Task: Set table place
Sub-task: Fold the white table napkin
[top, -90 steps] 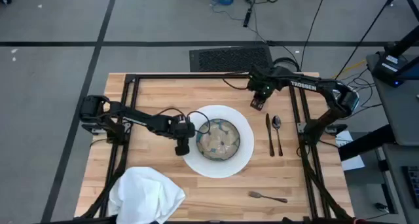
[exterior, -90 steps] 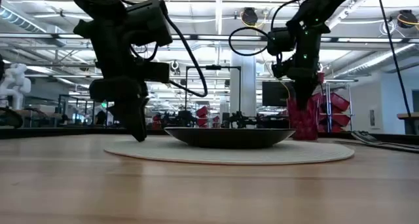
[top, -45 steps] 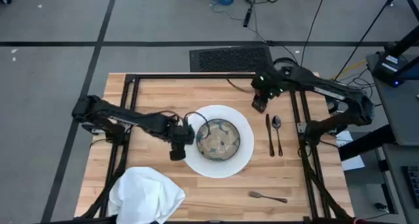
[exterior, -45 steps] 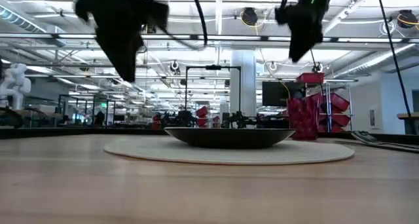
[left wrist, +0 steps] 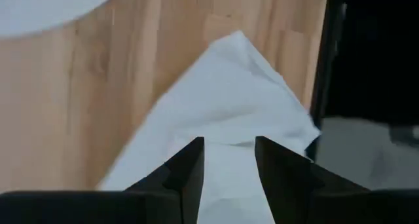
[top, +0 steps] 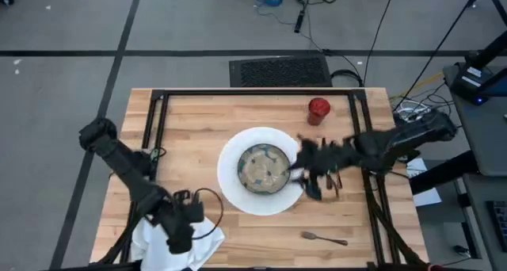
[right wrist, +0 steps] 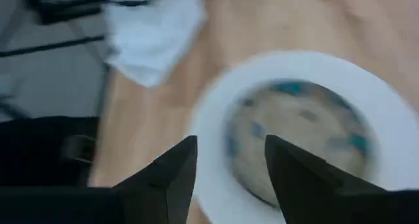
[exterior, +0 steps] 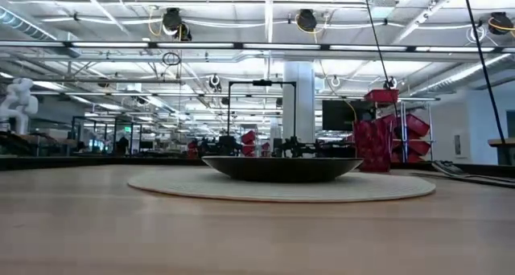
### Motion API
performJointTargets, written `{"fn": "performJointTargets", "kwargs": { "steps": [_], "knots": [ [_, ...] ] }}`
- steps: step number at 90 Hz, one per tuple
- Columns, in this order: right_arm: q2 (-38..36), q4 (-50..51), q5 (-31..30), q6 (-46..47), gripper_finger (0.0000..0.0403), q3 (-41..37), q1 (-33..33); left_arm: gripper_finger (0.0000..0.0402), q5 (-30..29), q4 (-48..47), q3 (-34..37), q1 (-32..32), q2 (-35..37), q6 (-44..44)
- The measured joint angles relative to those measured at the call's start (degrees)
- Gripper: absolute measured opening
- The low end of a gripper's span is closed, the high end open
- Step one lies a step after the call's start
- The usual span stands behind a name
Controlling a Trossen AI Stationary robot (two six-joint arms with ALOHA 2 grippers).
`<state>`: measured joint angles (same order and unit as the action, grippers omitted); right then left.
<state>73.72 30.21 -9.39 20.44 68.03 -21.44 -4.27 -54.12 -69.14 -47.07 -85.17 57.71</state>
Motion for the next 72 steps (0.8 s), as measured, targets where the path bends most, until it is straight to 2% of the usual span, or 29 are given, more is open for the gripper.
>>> {"fn": "performJointTargets", "kwargs": {
  "steps": [11,22,36,47,57,72],
  "knots": [
    [5.19,-11.59,-9.11,-4.73,0.0166,-0.70,-6.39,0.0128,-1.18,4.70,0.00,-3.47,-0.52,5.58],
    [11.78,-21.52,-12.94,-9.32,0.0166,-0.70,-11.05,0.0146,-4.48,10.77,0.00,-7.29,-2.61,10.66],
    [20.26,-32.41,-14.92,-10.84,0.0166,-0.70,-15.18,0.0182,-7.23,16.25,0.00,-10.92,-8.01,14.00],
    [26.00,-39.50,-17.44,-10.43,0.0166,-0.70,-17.37,0.0205,-8.52,14.50,0.00,-11.57,-13.00,13.99],
    [30.29,-46.22,-17.96,-10.16,0.0166,-0.68,-18.92,0.0209,-10.89,12.61,0.07,-10.76,-17.08,13.55],
    [33.86,-51.96,-18.00,-7.26,0.0166,-0.65,-20.06,0.0209,-14.61,13.72,0.04,-10.18,-22.22,7.63]
  ]
}}
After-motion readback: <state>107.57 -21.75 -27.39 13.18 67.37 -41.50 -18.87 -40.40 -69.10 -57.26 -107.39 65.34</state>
